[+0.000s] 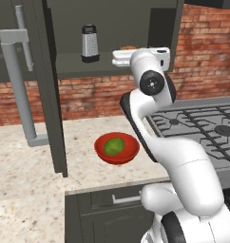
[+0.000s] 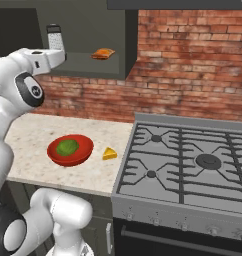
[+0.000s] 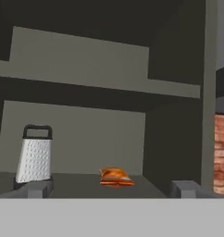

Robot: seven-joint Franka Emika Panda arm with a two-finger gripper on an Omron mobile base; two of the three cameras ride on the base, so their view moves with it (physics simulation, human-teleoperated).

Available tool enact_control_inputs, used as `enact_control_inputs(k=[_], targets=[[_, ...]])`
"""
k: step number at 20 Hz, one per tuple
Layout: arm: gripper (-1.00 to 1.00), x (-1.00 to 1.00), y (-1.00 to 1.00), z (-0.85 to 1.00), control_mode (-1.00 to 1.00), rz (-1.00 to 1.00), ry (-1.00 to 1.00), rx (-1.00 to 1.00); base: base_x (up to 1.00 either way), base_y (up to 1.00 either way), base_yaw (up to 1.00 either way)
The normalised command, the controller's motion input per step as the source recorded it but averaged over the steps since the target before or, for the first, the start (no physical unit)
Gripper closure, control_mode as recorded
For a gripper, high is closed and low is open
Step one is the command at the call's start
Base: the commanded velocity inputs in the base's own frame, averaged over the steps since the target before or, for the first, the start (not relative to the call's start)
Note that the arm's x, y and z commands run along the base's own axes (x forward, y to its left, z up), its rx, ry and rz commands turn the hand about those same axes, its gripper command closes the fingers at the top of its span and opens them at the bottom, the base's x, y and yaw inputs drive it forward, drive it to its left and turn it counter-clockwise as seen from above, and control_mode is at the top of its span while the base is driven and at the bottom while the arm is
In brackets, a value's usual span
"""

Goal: Pick the cheese from the fridge and the cheese grater from the cabinet and place them next to the salad bowl.

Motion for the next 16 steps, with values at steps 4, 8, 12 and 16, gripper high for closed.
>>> enact_control_inputs(k=[4, 8, 12, 16], targets=[[-1.00, 0.10, 0.34, 0.00, -1.00, 0.00, 0.02, 0.00, 0.00, 0.00, 0.00], [-1.00, 0.40, 0.37, 0.00, -1.00, 0.00, 0.02, 0.00, 0.00, 0.00, 0.00], [-1.00, 0.37, 0.26, 0.00, -1.00, 0.00, 0.02, 0.00, 0.00, 0.00, 0.00], [-1.00, 0.34, 0.17, 0.00, -1.00, 0.00, 0.00, 0.00, 0.00, 0.00, 0.00]])
